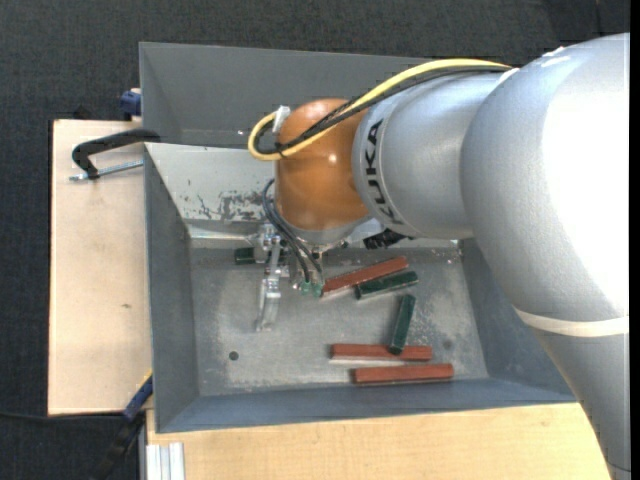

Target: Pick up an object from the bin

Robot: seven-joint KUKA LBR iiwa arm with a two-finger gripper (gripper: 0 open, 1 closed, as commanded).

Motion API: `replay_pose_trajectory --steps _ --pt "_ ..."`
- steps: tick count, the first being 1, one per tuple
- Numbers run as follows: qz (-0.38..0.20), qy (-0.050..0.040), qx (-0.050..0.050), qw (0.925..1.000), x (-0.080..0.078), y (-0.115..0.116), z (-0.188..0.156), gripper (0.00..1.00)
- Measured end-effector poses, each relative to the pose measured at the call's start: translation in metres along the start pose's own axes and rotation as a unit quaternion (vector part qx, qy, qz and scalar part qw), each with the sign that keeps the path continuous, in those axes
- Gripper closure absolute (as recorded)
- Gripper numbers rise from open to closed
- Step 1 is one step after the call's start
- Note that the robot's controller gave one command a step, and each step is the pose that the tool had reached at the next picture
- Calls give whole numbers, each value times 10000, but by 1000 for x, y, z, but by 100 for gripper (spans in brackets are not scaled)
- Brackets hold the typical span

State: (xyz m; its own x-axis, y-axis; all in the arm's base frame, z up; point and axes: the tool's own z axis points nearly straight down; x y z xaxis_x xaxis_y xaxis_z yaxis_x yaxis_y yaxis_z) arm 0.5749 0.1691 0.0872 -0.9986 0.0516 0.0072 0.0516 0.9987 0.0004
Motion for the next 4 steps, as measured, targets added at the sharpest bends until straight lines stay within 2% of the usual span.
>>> replay_pose_trajectory --steps 1,2,3,4 --pt "-266 -62 -7 9996 -18 -10 -35 0" --pt "-350 -64 1 9994 -18 -58 -40 0" --pt "-1125 -49 -3 9936 -24 -59 18 0" --pt "-966 -47 -7 9953 -22 -120 7 0"
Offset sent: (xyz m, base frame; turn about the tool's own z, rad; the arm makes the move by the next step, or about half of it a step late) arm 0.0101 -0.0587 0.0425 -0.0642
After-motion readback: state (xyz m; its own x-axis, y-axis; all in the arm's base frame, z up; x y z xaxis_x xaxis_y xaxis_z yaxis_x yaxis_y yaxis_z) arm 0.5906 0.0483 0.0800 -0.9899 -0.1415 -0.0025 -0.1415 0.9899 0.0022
